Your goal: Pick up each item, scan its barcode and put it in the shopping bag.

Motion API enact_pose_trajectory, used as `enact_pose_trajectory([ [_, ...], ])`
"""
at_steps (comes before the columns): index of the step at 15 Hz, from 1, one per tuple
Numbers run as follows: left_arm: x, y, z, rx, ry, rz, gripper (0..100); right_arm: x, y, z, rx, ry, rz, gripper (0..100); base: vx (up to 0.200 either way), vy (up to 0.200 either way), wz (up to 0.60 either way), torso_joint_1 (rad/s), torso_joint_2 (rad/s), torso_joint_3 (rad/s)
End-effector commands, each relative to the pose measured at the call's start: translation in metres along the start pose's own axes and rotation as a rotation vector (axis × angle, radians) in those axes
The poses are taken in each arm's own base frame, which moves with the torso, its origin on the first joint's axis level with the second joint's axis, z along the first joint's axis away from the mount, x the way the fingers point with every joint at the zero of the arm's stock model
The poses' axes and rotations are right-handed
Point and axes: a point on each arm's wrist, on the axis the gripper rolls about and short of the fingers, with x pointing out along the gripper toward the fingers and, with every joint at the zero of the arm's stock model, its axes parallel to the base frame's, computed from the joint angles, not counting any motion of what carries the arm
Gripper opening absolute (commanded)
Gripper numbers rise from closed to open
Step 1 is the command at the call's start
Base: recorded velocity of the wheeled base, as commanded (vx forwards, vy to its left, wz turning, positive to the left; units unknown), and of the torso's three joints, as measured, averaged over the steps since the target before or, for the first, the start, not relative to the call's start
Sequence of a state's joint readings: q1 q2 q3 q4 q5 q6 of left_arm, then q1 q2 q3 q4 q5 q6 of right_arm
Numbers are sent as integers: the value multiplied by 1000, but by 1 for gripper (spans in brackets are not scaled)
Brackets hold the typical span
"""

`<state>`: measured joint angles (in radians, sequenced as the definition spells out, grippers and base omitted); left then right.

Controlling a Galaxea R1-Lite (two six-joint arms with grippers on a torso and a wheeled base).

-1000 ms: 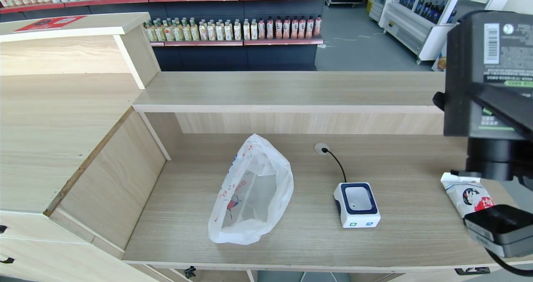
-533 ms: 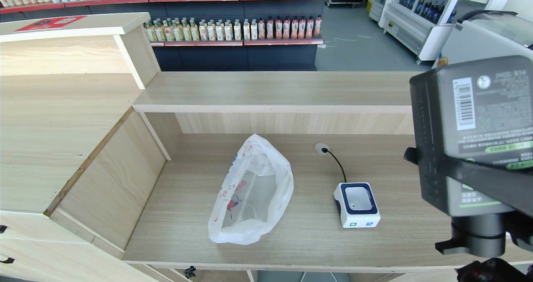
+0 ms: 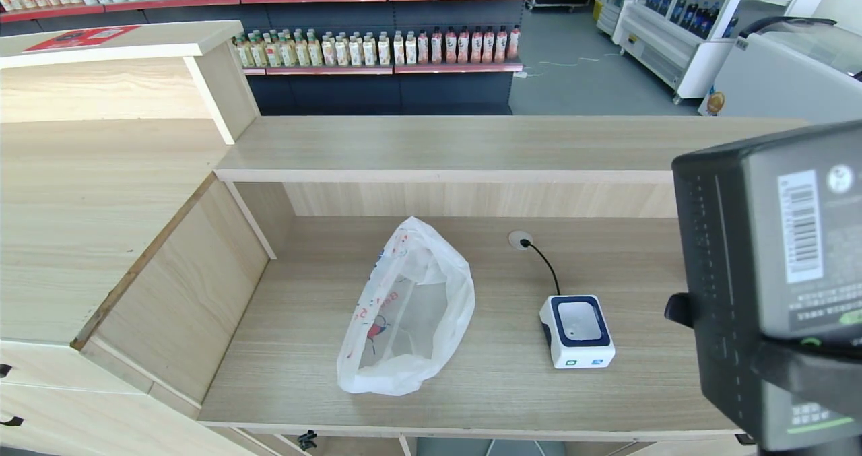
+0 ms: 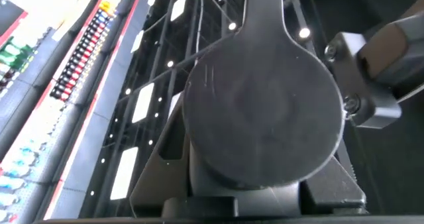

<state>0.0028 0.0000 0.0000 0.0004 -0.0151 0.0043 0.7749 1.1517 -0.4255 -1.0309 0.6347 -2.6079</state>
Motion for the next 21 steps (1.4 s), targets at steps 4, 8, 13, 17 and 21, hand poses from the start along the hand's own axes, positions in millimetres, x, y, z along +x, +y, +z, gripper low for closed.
enact_pose_trajectory([
  [4, 0, 0, 0, 0, 0, 2, 100, 2, -4, 3, 13, -21, -29, 0, 0, 0, 0, 0, 0, 0],
  [8, 0, 0, 0, 0, 0, 0, 100, 1, -7, 3, 18, -28, -35, 0, 0, 0, 0, 0, 0, 0],
  [13, 0, 0, 0, 0, 0, 0, 100, 0, -4, 0, 153, 26, 49, 0, 0, 0, 0, 0, 0, 0],
  [17, 0, 0, 0, 0, 0, 0, 100, 4, 26, 12, 791, 142, 333, 0, 0, 0, 0, 0, 0, 0],
  [21, 0, 0, 0, 0, 0, 0, 100, -20, 40, 14, 1311, 399, 630, 0, 0, 0, 0, 0, 0, 0],
])
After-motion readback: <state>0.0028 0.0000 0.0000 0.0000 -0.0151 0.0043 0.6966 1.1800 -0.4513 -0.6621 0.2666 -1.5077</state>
